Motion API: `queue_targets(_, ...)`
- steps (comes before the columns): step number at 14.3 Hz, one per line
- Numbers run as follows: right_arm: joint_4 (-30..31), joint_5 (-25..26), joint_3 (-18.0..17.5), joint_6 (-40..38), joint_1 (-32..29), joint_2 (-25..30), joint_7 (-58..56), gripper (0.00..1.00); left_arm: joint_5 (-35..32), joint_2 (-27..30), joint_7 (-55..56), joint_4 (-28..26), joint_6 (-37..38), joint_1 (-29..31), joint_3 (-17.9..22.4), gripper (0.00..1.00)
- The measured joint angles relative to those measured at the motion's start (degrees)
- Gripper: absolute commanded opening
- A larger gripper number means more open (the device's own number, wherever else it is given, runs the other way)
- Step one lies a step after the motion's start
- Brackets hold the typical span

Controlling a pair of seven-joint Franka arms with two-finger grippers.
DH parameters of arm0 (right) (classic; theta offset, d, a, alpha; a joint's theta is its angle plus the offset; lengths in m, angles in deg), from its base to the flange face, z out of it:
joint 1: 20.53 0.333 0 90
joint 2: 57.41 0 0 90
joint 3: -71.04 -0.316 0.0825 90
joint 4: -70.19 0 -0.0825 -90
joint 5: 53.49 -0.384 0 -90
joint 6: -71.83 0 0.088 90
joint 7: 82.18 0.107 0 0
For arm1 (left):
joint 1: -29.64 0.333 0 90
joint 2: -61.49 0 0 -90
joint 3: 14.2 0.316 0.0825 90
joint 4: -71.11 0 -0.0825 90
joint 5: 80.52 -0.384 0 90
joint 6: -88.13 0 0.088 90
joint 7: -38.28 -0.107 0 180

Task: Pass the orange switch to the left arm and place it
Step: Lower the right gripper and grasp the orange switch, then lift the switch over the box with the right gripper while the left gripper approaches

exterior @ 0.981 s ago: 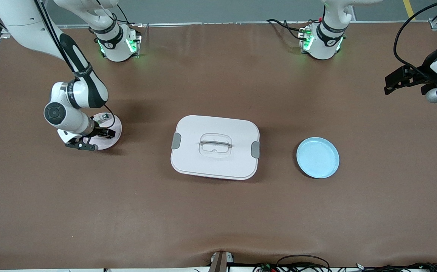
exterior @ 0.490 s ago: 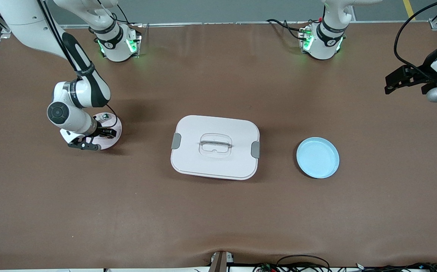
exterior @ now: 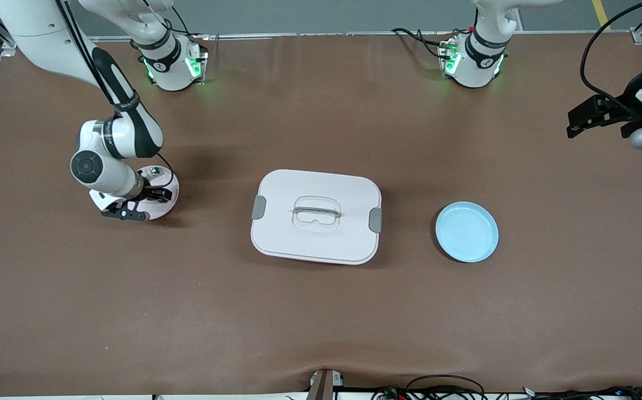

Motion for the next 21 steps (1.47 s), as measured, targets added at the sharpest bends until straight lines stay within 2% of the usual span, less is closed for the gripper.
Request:
queue_targets(4,-6.4,-0.2,-0.4,-17.4,2.3,4.9,0.2,0.21,0.0,0.6,0.0,0.0,0.1,0.0,0.0,1.0)
queue_targets(8,-18.0,-6.3,-0.7,-37.7,4.4,7.7,0.8,0.21,0.0,0.7,0.0,0.0,0.1,0.0,0.0,1.0)
queue_targets(10,-24.0,-9.0,-0.8,-45.2,5.4,7.7,2.1,0.21,1.3,0.7,0.0,0.0,0.1,-0.2,-0.3,1.0)
queue_targets(13,-28.4,-12.2,-0.9,-49.0,9.2,7.6,9.9,0.21,9.1,1.0,2.2,0.1,0.1,-0.5,-0.9,1.0)
queue_targets(15,-29.3,-17.6,-1.0,-49.0,13.0,7.4,17.4,0.21,11.2,1.4,2.6,0.1,0.0,-0.6,-2.7,1.0)
queue_targets(18,-32.6,-26.5,-1.1,-48.6,19.3,7.0,30.2,0.21,12.1,1.6,5.2,0.1,-1.4,-0.8,-8.5,1.0)
queue_targets(21,-37.1,-34.8,-1.1,-47.3,23.7,5.4,39.7,0.21,15.8,1.6,12.5,-1.1,-5.7,-0.9,-14.5,1.0)
